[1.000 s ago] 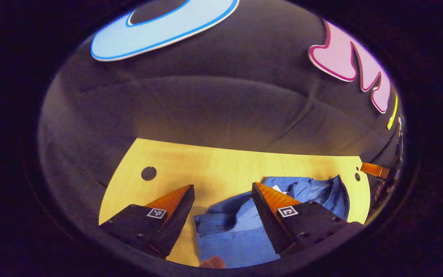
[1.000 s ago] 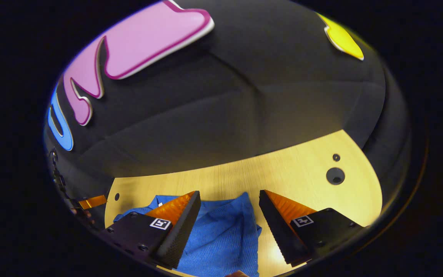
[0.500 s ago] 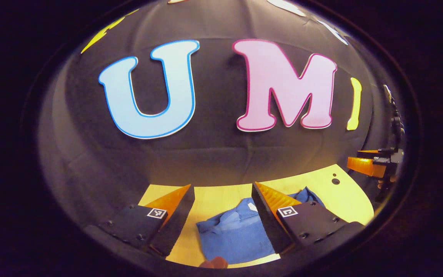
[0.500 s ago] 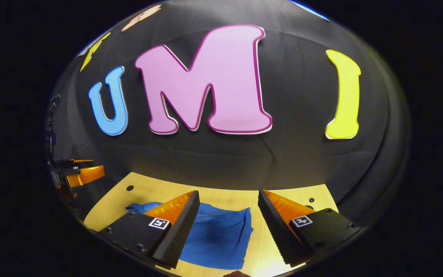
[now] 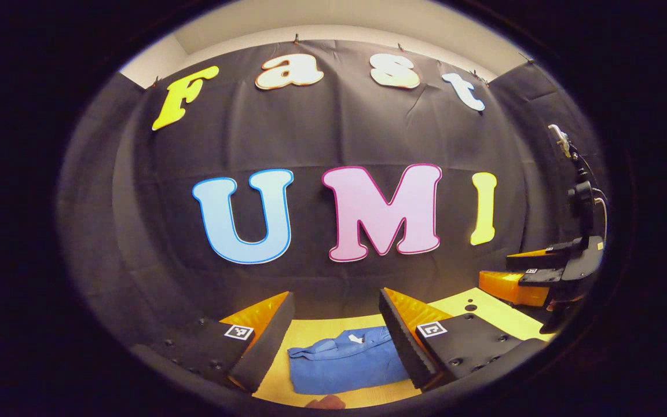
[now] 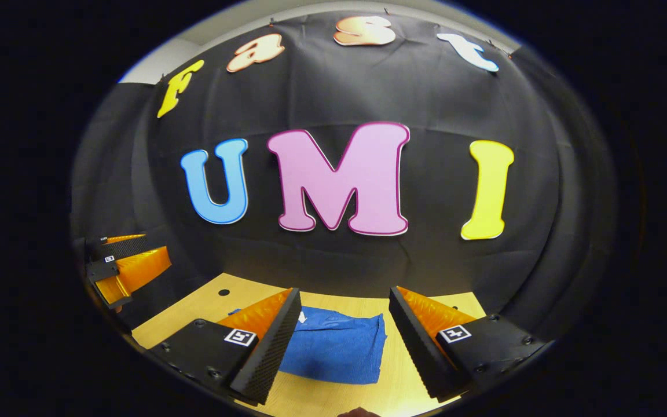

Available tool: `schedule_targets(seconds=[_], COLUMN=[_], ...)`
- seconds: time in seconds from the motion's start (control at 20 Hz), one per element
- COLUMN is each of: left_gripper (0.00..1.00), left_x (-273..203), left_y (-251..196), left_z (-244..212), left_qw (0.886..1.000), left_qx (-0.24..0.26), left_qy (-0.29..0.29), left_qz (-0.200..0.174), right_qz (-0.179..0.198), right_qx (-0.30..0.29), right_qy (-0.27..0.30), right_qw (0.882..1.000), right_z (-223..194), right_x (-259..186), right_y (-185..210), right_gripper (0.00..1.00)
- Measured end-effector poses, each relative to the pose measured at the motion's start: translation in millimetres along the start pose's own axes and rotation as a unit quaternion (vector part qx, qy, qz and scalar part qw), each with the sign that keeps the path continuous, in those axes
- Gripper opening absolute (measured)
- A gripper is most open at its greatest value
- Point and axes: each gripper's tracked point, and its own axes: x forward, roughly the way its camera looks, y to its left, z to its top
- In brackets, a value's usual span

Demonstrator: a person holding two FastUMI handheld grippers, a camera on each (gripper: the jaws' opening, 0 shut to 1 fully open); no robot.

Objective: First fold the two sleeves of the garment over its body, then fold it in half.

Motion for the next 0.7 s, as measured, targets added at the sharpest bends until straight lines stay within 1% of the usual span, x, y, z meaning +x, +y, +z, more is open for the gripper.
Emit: schedule_targets(seconds=[0.15,0.25,0.4,0.5,0.55,0.6,0.7], left_gripper=[0.84,0.86,0.85,0.83,0.82,0.83,0.85], left_x=[-61,-99,-155,-183,-195,-203,-219], left_y=[-4,-1,2,-2,-1,-1,-5], left_z=[-1,-6,-11,-15,-15,-13,-13], left_qw=[1.0,1.0,1.0,0.999,0.999,0.999,0.999], left_qx=[0.008,0.011,-0.022,-0.04,-0.042,-0.04,-0.04], left_qy=[-0.016,-0.016,-0.014,-0.009,-0.009,-0.013,-0.021], left_qz=[-0.003,0.001,-0.006,-0.016,-0.018,-0.02,-0.027], right_qz=[-0.015,-0.019,-0.03,-0.043,-0.047,-0.053,-0.067], right_qx=[-0.023,-0.018,-0.027,-0.042,-0.045,-0.047,-0.055], right_qy=[-0.04,-0.043,-0.063,-0.082,-0.092,-0.1,-0.105], right_qw=[0.999,0.999,0.997,0.995,0.994,0.992,0.991], right_z=[15,15,22,30,31,34,36], right_x=[-60,-104,-160,-195,-210,-223,-249], right_y=[16,31,42,45,48,49,46], right_gripper=[0.97,0.97,0.97,0.97,1.0,0.97,0.97])
